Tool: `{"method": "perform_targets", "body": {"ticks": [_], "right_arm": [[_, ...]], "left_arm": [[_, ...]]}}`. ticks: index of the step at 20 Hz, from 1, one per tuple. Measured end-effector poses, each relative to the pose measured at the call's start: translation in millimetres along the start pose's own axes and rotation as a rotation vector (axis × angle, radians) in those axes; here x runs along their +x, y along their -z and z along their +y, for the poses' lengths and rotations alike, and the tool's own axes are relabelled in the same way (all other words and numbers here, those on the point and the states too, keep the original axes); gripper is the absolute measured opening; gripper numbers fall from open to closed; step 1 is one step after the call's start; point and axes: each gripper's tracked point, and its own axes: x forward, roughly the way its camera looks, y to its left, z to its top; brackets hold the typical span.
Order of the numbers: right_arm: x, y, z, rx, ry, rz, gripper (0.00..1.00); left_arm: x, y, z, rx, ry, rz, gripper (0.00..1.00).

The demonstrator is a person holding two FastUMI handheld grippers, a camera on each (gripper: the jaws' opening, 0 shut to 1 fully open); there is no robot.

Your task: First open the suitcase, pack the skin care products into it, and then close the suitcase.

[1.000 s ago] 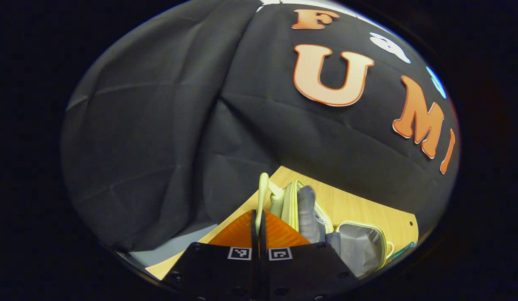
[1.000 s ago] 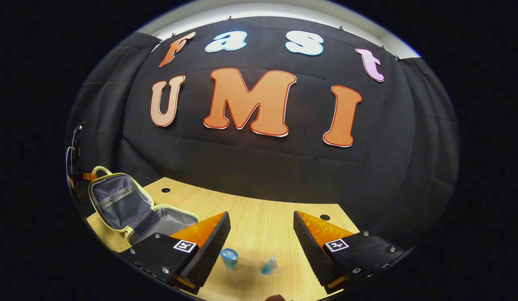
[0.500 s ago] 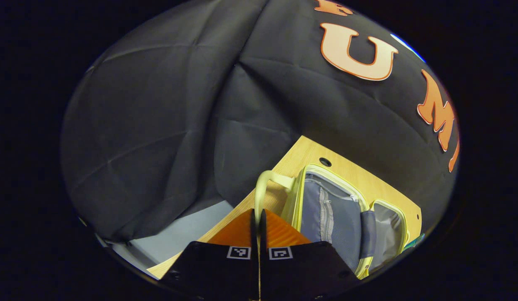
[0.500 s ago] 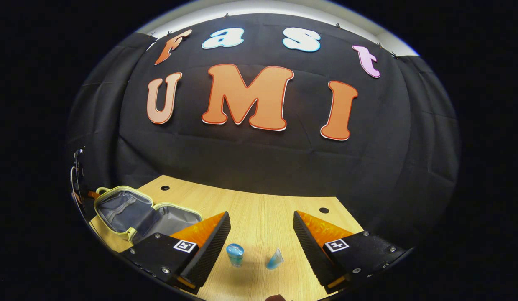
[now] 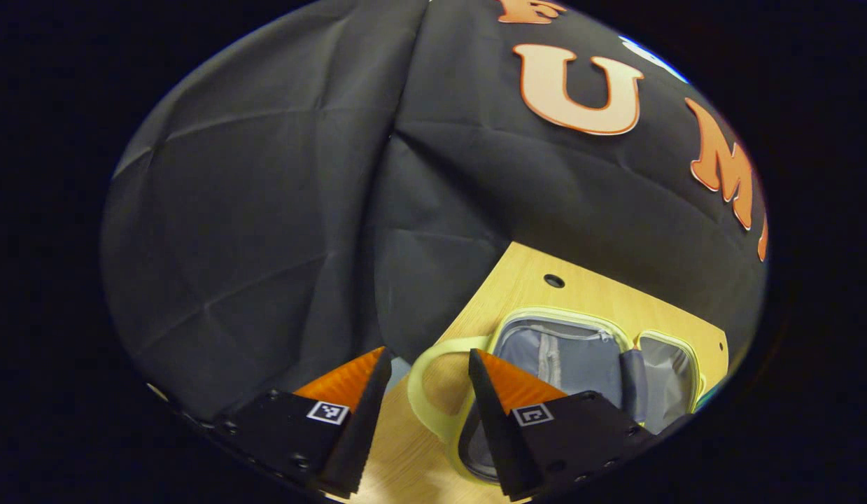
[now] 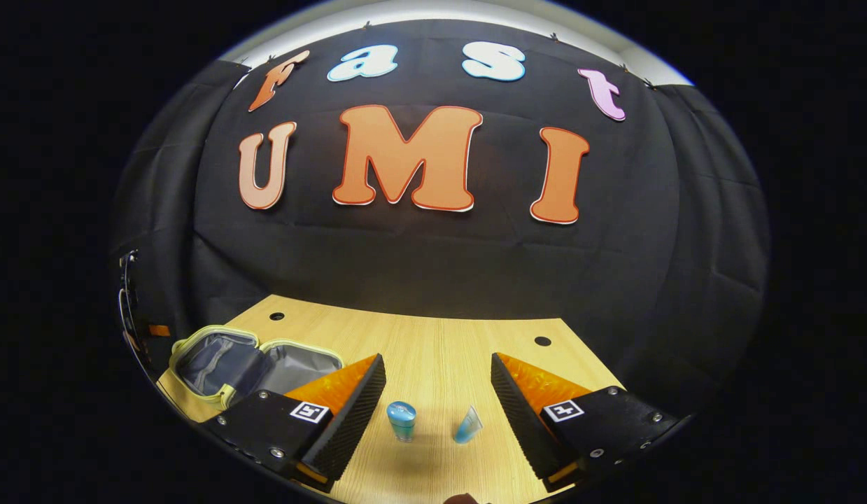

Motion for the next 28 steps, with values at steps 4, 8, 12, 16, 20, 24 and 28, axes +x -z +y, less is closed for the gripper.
{"method": "perform_targets", "body": {"ticks": [4, 8, 12, 16, 20, 24, 28], "right_arm": [[2, 2, -8, 0.002, -0.022, -0.007, 0.96], [9, 11, -24, 0.001, -0.050, -0.009, 0.96], [16, 27, -43, -0.012, -0.086, 0.007, 0.96], [25, 47, -60, -0.022, -0.124, 0.039, 0.96], [32, 72, -67, -0.042, -0.169, 0.084, 0.96], [41, 93, -66, -0.060, -0.216, 0.129, 0.96], [49, 101, -63, -0.095, -0.260, 0.132, 0.96]], "left_arm": [[-27, -24, -41, 0.084, 0.023, -0.094, 0.95], [-72, -44, -94, 0.178, 0.065, -0.183, 0.97], [-104, -39, -172, 0.229, 0.140, -0.209, 0.97], [-128, -23, -250, 0.290, 0.213, -0.230, 0.97], [-152, 2, -327, 0.338, 0.291, -0.236, 0.97], [-175, 40, -399, 0.403, 0.408, -0.202, 0.98], [-197, 74, -457, 0.456, 0.505, -0.195, 0.98]]}}
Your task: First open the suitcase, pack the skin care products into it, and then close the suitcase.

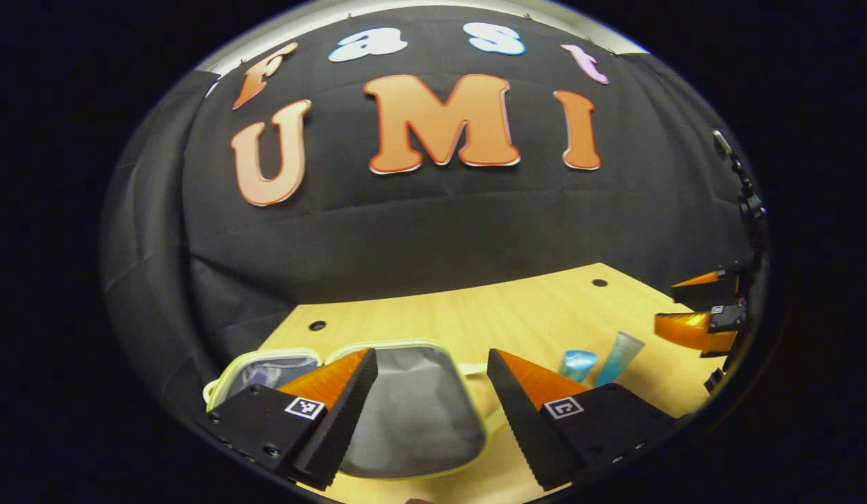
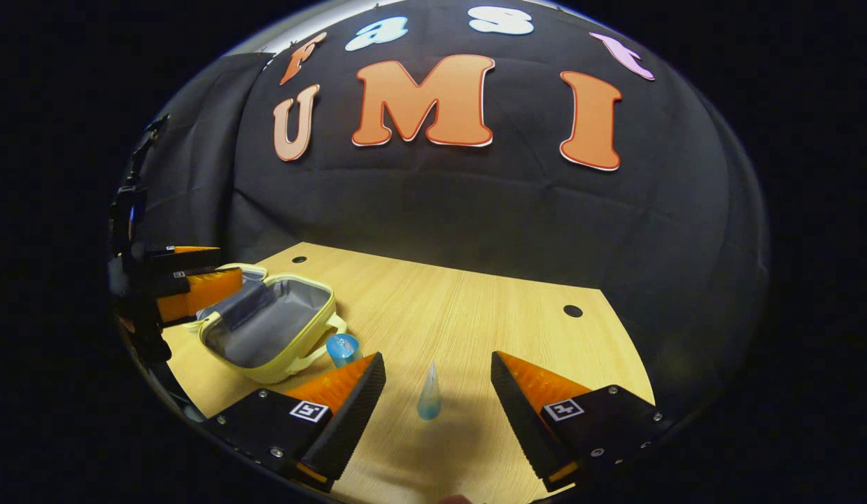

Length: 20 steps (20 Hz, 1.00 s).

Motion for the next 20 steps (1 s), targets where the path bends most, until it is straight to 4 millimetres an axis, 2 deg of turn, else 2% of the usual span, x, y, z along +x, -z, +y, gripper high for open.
{"method": "perform_targets", "body": {"ticks": [5, 9, 13, 17, 19, 20], "right_arm": [[10, 0, -1, -0.025, -0.029, -0.032, 0.96], [12, 10, -3, -0.064, -0.030, -0.038, 0.96], [16, 31, 1, -0.098, -0.041, -0.023, 0.96], [26, 47, 3, -0.079, -0.043, -0.009, 0.96], [32, 54, 0, -0.077, -0.036, 0.000, 0.96], [34, 56, -2, -0.077, -0.034, 0.003, 0.96]], "left_arm": [[11, 26, -68, -0.025, 0.098, 0.021, 0.98], [23, 49, -108, -0.042, 0.172, 0.039, 0.98], [39, 83, -132, -0.038, 0.198, 0.072, 0.98], [62, 102, -152, -0.027, 0.220, 0.093, 0.98], [74, 108, -161, -0.011, 0.233, 0.103, 0.94], [77, 110, -165, 0.000, 0.249, 0.107, 0.86]]}}
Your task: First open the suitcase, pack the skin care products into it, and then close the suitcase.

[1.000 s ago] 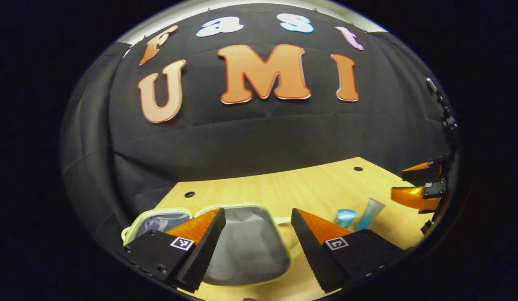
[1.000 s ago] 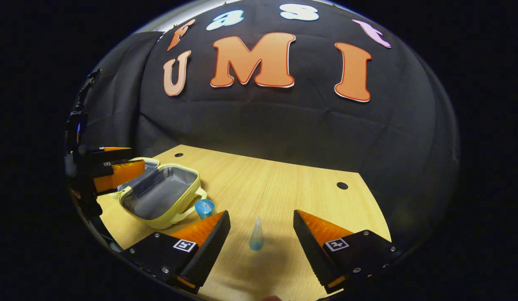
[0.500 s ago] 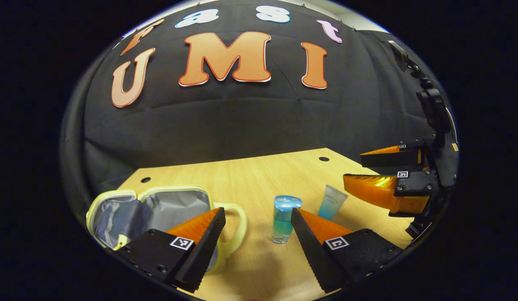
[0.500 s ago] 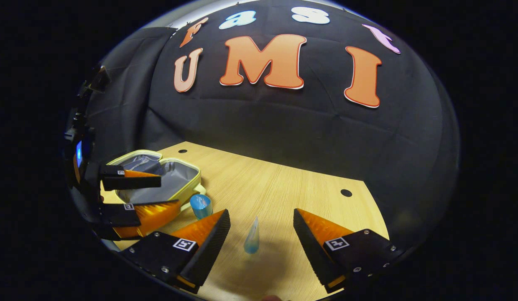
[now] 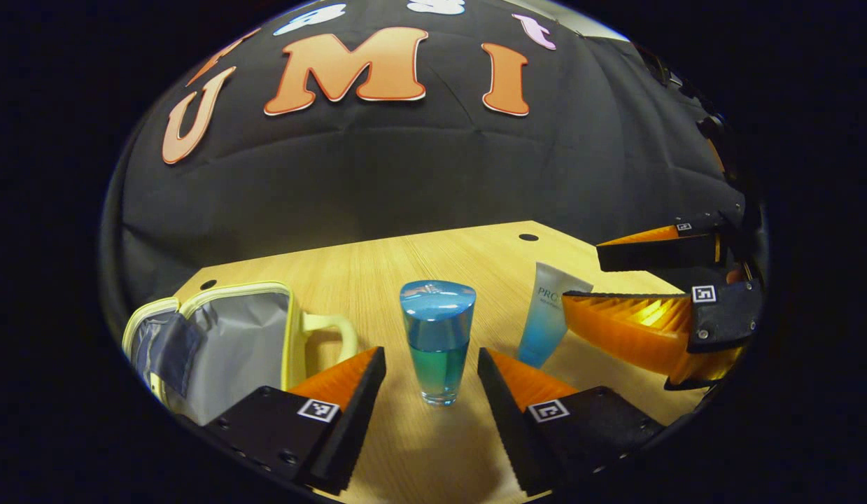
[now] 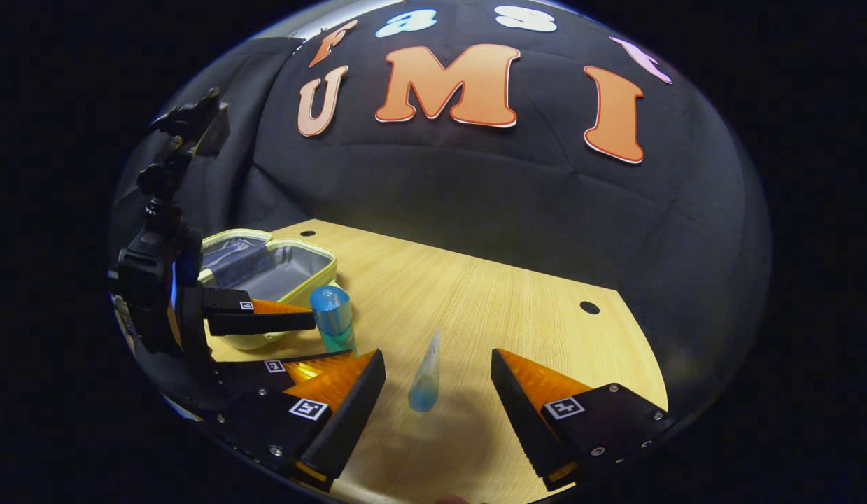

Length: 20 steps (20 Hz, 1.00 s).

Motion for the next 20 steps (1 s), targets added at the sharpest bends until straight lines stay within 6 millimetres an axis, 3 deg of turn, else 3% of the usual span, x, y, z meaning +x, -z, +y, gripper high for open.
{"method": "perform_targets", "body": {"ticks": [2, 4, 10, 12, 14, 18, 20], "right_arm": [[4, 3, -3, 0.000, 0.002, 0.002, 0.96], [7, 8, -4, 0.002, -0.005, 0.013, 0.96], [24, 32, 11, 0.020, -0.054, 0.051, 0.96], [32, 40, 18, 0.046, -0.076, 0.062, 0.97], [40, 48, 20, 0.065, -0.078, 0.076, 0.90], [52, 48, 24, 0.101, -0.099, 0.083, 0.64], [47, 43, 32, 0.135, -0.139, 0.088, 0.34]], "left_arm": [[7, 1, 0, 0.030, -0.003, -0.001, 0.72], [10, 3, -1, 0.011, 0.007, -0.001, 0.50], [5, 2, 8, -0.017, 0.002, -0.003, 0.45], [2, -8, 10, -0.027, 0.004, -0.022, 0.44], [-2, -20, 13, -0.033, 0.001, -0.040, 0.44], [-14, -41, 23, -0.039, -0.016, -0.067, 0.44], [-20, -48, 30, -0.038, -0.030, -0.073, 0.45]]}}
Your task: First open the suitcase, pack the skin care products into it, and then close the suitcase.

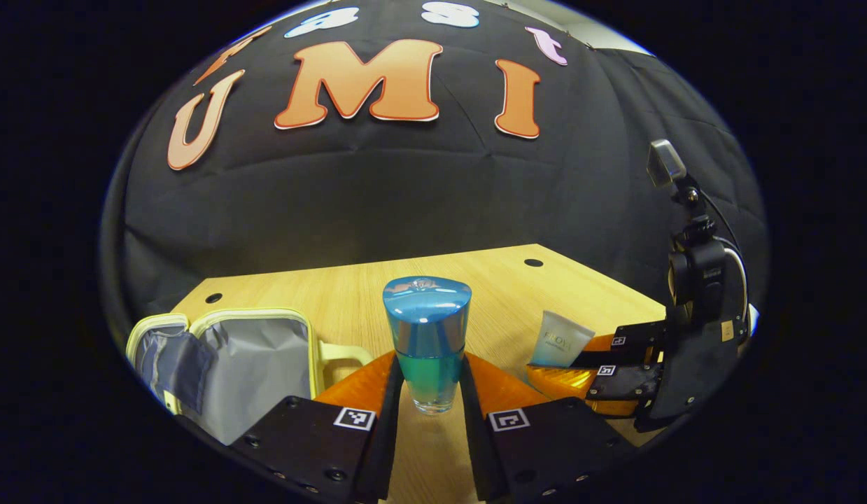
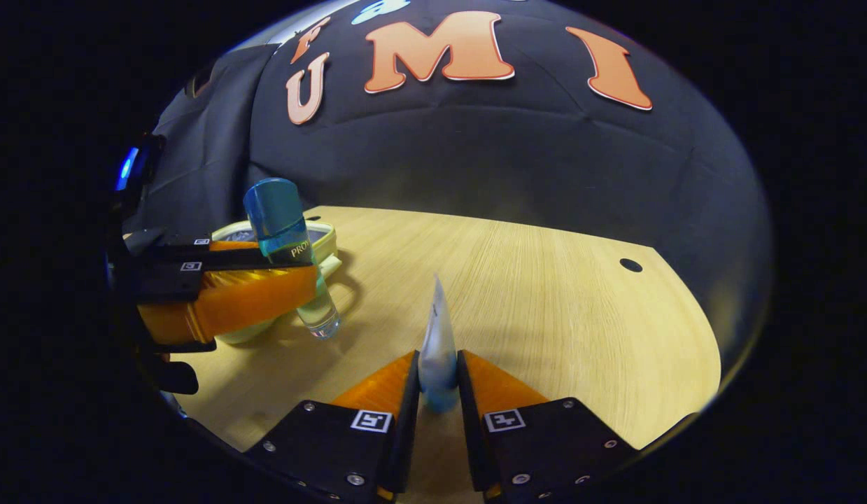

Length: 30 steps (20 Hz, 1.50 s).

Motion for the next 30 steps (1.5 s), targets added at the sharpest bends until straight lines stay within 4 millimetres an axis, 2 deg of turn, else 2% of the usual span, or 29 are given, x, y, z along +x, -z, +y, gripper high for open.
{"method": "perform_targets", "body": {"ticks": [3, 9, 11, 17, 20, 23, 25, 27, 30], "right_arm": [[-10, -12, 4, -0.017, 0.002, -0.012, 0.30], [-46, -70, 27, -0.015, -0.046, -0.081, 0.31], [-59, -91, 33, -0.033, -0.057, -0.115, 0.30], [-92, -148, 63, -0.077, -0.132, -0.212, 0.30], [-103, -169, 79, -0.109, -0.161, -0.261, 0.30], [-103, -174, 99, -0.117, -0.183, -0.258, 0.30], [-98, -176, 111, -0.088, -0.190, -0.244, 0.30], [-92, -176, 114, -0.089, -0.147, -0.234, 0.30], [-80, -170, 128, -0.080, -0.109, -0.196, 0.30]], "left_arm": [[-10, -12, 10, -0.005, -0.023, -0.001, 0.45], [-44, -45, 38, -0.056, -0.108, -0.012, 0.44], [-57, -57, 53, -0.078, -0.156, -0.017, 0.44], [-113, -96, 109, -0.073, -0.309, -0.068, 0.44], [-136, -94, 140, -0.079, -0.370, -0.063, 0.44], [-148, -81, 169, -0.092, -0.389, -0.022, 0.44], [-149, -71, 191, -0.072, -0.393, -0.001, 0.44], [-147, -58, 212, -0.060, -0.382, 0.046, 0.44], [-130, -31, 232, -0.106, -0.332, 0.107, 0.44]]}}
